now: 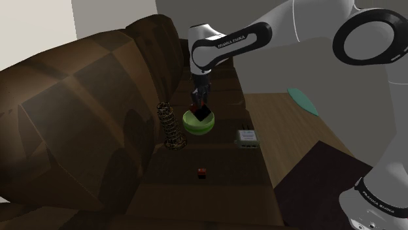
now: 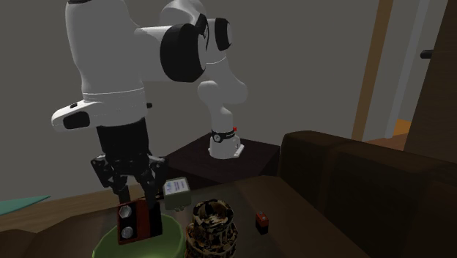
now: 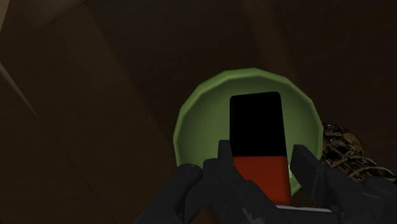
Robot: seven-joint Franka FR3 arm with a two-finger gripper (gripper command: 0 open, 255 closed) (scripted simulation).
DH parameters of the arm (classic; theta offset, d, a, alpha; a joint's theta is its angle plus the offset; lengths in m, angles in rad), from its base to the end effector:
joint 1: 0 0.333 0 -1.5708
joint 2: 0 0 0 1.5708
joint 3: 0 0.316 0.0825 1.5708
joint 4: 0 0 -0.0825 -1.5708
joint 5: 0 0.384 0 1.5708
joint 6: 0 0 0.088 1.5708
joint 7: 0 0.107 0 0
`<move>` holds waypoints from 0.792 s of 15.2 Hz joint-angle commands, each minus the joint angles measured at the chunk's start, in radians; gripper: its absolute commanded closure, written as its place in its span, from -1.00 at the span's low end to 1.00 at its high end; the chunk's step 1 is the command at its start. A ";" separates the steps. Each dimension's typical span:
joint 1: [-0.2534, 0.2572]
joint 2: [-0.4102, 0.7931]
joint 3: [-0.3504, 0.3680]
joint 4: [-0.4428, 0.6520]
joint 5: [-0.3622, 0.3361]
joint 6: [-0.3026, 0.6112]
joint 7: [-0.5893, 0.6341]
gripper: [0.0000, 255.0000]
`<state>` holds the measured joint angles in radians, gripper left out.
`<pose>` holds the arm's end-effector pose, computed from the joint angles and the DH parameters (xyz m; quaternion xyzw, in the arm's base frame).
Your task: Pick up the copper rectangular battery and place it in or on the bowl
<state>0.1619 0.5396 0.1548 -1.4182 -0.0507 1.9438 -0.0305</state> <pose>0.6779 0.1978 0.3883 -0.9851 -0.1714 0.0061 0.0154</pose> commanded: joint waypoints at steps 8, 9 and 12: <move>0.000 -0.001 0.000 -0.002 0.000 0.002 0.000 -1.00; 0.000 -0.001 0.000 -0.002 0.000 0.002 0.000 -1.00; 0.000 -0.008 0.001 0.020 0.001 -0.027 -0.001 -1.00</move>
<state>0.1624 0.5365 0.1554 -1.4062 -0.0501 1.9298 -0.0304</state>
